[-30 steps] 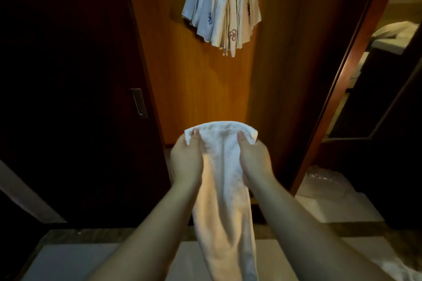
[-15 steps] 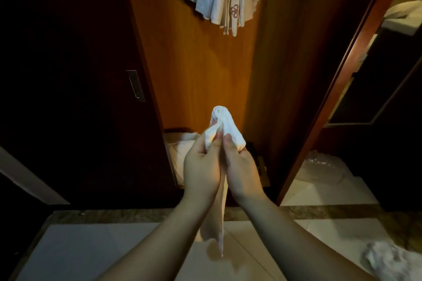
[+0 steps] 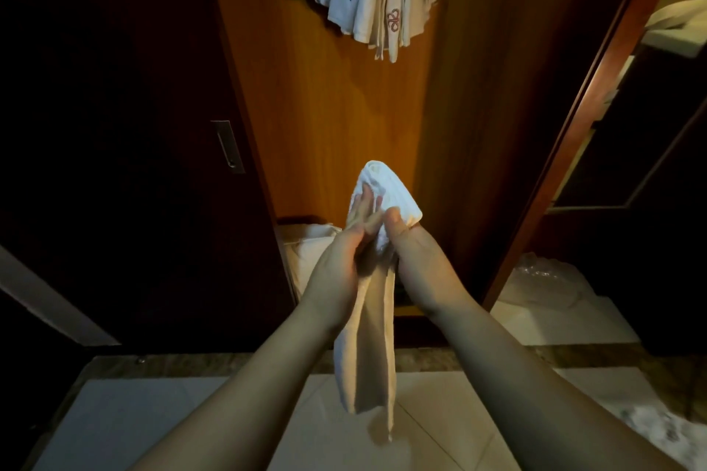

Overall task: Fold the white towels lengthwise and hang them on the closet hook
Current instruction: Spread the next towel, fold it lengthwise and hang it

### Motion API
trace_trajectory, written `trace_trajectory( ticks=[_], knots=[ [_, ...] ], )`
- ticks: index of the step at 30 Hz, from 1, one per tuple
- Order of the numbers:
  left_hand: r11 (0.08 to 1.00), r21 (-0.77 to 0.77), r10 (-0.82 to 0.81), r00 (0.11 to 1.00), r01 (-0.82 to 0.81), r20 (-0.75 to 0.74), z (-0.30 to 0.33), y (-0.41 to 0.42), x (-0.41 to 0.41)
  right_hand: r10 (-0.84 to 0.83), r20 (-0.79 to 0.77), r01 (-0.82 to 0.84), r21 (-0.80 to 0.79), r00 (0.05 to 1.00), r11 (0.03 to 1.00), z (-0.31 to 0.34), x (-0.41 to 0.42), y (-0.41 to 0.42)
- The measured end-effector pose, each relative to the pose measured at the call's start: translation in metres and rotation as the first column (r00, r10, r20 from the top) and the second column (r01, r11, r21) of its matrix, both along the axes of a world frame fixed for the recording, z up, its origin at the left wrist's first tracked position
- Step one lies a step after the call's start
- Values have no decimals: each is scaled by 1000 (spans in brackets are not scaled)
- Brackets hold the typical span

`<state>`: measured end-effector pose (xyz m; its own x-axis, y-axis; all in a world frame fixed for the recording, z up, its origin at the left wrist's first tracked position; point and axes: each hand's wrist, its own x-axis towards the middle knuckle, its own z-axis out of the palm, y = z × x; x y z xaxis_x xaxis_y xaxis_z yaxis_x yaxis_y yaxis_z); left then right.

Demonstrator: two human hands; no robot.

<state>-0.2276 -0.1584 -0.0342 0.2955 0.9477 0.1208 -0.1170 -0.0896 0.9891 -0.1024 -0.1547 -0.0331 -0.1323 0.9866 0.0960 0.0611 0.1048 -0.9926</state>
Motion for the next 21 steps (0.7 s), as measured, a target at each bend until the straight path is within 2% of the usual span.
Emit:
trace_trajectory(
  ticks=[2,3,6,7,8,10,12,13,14,15,17,21],
  knots=[
    [999,-28,-15,1000,16,24,-3,0,-1,-20,-6,20,40,1000,999,2,2,2],
    [1000,-2,-21,1000,21,-16,-4,3,0,-50,-3,50,52,999,997,7,-1,1],
    [982,135,-70,928,128,-366,-6,20,-1,-161,-61,160,-23,985,987,20,-1,6],
    [983,144,-34,891,110,-453,-5,26,-5,-179,-87,175,-55,980,983,27,2,8],
    [974,213,32,888,75,-458,-1,27,-9,-185,-67,182,-49,980,982,31,10,14],
    [902,427,205,938,-70,-280,11,18,-21,-143,41,142,12,989,990,40,28,24],
    [818,530,350,925,-223,-150,21,18,-37,-33,142,26,50,989,998,46,44,34],
    [822,511,366,921,-252,-133,29,24,-39,28,190,-39,57,981,998,53,45,37],
    [871,431,324,935,-237,-141,41,31,-37,88,231,-106,65,969,992,56,48,41],
    [928,325,238,961,-182,-141,51,38,-37,146,258,-168,67,955,983,62,48,42],
    [976,206,100,986,-71,-131,67,51,-37,212,284,-242,74,935,967,73,47,42],
    [981,194,15,998,-4,-57,76,53,-38,253,236,-290,133,938,948,88,53,46]
  ],
)
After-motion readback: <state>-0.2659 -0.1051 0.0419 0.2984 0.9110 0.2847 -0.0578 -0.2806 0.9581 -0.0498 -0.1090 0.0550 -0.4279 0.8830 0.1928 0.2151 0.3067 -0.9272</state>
